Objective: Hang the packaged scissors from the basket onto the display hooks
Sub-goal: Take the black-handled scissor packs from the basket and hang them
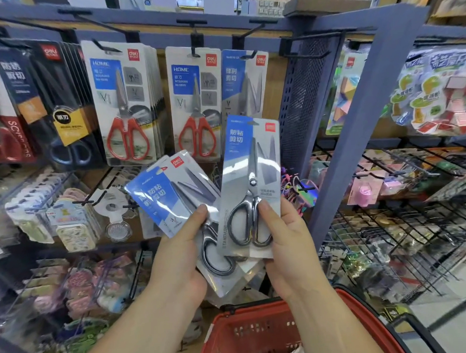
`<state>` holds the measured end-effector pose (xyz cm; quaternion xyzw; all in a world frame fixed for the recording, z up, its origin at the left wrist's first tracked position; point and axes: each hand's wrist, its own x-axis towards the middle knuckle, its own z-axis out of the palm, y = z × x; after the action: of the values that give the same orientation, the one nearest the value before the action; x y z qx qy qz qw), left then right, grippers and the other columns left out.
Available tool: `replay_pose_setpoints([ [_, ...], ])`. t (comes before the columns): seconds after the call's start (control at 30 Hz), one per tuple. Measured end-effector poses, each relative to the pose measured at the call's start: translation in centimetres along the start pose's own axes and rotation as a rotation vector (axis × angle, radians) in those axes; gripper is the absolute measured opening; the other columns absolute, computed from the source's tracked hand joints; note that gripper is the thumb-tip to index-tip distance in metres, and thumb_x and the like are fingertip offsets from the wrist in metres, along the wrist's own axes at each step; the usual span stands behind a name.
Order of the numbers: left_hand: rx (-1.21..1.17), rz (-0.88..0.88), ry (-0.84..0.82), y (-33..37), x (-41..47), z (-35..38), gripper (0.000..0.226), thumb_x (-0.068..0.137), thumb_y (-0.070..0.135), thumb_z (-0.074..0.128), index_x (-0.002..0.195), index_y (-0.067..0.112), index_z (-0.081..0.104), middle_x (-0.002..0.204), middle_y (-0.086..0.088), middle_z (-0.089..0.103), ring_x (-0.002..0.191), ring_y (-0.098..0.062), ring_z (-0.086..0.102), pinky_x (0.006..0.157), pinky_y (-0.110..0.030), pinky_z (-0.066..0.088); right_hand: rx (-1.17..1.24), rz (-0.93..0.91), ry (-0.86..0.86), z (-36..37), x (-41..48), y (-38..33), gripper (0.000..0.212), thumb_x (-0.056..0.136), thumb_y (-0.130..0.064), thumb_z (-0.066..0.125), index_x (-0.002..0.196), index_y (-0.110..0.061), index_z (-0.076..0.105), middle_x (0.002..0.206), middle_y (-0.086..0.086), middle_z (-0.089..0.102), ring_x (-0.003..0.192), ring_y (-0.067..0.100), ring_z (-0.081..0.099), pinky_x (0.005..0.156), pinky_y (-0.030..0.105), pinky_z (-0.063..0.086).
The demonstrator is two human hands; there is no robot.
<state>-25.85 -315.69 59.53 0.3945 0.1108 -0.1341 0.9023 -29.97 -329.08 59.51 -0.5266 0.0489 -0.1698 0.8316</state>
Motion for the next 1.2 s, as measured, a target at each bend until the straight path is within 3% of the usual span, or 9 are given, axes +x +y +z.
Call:
replay_pose_setpoints([
  [0.2, 0.049, 0.124, -0.016, 1.7, 1.3, -1.1, 0.060, 0.076, 0.025, 0.082, 0.134, 0.024, 0.068, 0.123, -0.007, 0.077, 0.107, -0.031, 0.076, 0.089, -0.051, 0.062, -0.151, -0.151, -0.017, -1.4, 3.2, -3.4, 0.031, 0.096, -0.026, 0.061, 0.127, -0.021, 0.065, 0.121, 0.001, 0.076, 0.112, 0.021, 0.071, 0.091, 0.037, 0.059],
  [0.27, 0.077, 0.168, -0.022, 2.3, 1.4, -1.1, 0.059, 0.078, 0.023, 0.079, 0.135, 0.022, 0.068, 0.123, -0.006, 0.077, 0.107, -0.029, 0.076, 0.085, -0.048, 0.064, -0.213, -0.201, -0.030, -1.5, 4.7, -4.4, 0.021, 0.103, -0.018, 0.058, 0.123, -0.022, 0.066, 0.119, -0.004, 0.077, 0.113, 0.016, 0.071, 0.092, 0.033, 0.058],
  [0.4, 0.069, 0.200, -0.027, 2.9, 1.6, -1.2, 0.043, 0.083, 0.014, 0.074, 0.125, 0.018, 0.072, 0.110, -0.006, 0.081, 0.088, -0.023, 0.080, 0.066, -0.039, 0.066, -0.322, -0.251, -0.056, -1.0, 7.6, -5.4, 0.016, 0.106, -0.021, 0.059, 0.116, -0.027, 0.069, 0.117, -0.002, 0.077, 0.112, 0.022, 0.071, 0.101, 0.052, 0.056],
  [0.5, 0.102, 0.205, -0.014, 2.9, 1.6, -1.1, 0.049, 0.078, 0.017, 0.075, 0.127, 0.019, 0.072, 0.114, -0.007, 0.080, 0.096, -0.026, 0.079, 0.078, -0.043, 0.065, -0.372, -0.241, -0.037, -0.5, 9.3, -5.4, 0.009, 0.102, -0.029, 0.064, 0.107, -0.030, 0.072, 0.110, -0.002, 0.078, 0.106, 0.023, 0.072, 0.100, 0.060, 0.055],
  [0.57, 0.114, 0.219, -0.010, 3.0, 1.7, -1.2, 0.041, 0.084, 0.014, 0.074, 0.125, 0.020, 0.072, 0.114, -0.005, 0.080, 0.094, -0.023, 0.079, 0.082, -0.041, 0.062, -0.361, -0.226, -0.016, -0.2, 10.1, -5.2, 0.012, 0.095, -0.035, 0.066, 0.105, -0.032, 0.074, 0.112, 0.000, 0.078, 0.110, 0.026, 0.072, 0.100, 0.056, 0.056],
  [0.8, 0.111, 0.223, -0.022, 3.3, 1.5, -1.2, 0.047, 0.072, 0.019, 0.075, 0.119, 0.021, 0.074, 0.111, -0.006, 0.081, 0.089, -0.023, 0.080, 0.079, -0.043, 0.065, -0.506, -0.176, 0.195, 0.9, 14.3, -4.3, 0.025, 0.098, -0.037, 0.069, 0.106, -0.014, 0.069, 0.096, 0.003, 0.071, 0.080, 0.015, 0.060, 0.068, 0.032, 0.046],
  [0.93, 0.100, 0.220, -0.044, 3.5, 1.0, -1.1, 0.048, 0.078, 0.017, 0.073, 0.125, 0.018, 0.072, 0.112, -0.006, 0.080, 0.088, -0.022, 0.080, 0.072, -0.040, 0.066, -0.622, -0.140, 0.198, 0.9, 16.0, -3.6, 0.030, 0.099, -0.041, 0.066, 0.097, -0.012, 0.060, 0.085, -0.002, 0.054, 0.075, 0.016, 0.048, 0.063, 0.032, 0.040],
  [1.07, 0.108, 0.241, -0.092, 3.6, 0.3, -1.5, 0.046, 0.083, 0.016, 0.069, 0.128, 0.020, 0.071, 0.116, -0.006, 0.080, 0.092, -0.023, 0.080, 0.073, -0.038, 0.067, -0.711, -0.088, 0.257, -0.4, 15.5, -2.6, 0.035, 0.097, -0.046, 0.067, 0.118, -0.019, 0.058, 0.099, -0.009, 0.059, 0.089, 0.012, 0.058, 0.083, 0.037, 0.050],
  [1.2, 0.094, 0.231, -0.124, 3.4, -0.1, -1.7, 0.051, 0.082, 0.015, 0.068, 0.134, 0.017, 0.068, 0.121, -0.008, 0.078, 0.098, -0.025, 0.079, 0.071, -0.037, 0.066, -0.541, -0.060, 0.268, 0.1, 9.7, -2.5, 0.025, 0.101, -0.043, 0.063, 0.115, -0.022, 0.064, 0.102, -0.001, 0.072, 0.087, 0.016, 0.072, 0.073, 0.035, 0.058],
])
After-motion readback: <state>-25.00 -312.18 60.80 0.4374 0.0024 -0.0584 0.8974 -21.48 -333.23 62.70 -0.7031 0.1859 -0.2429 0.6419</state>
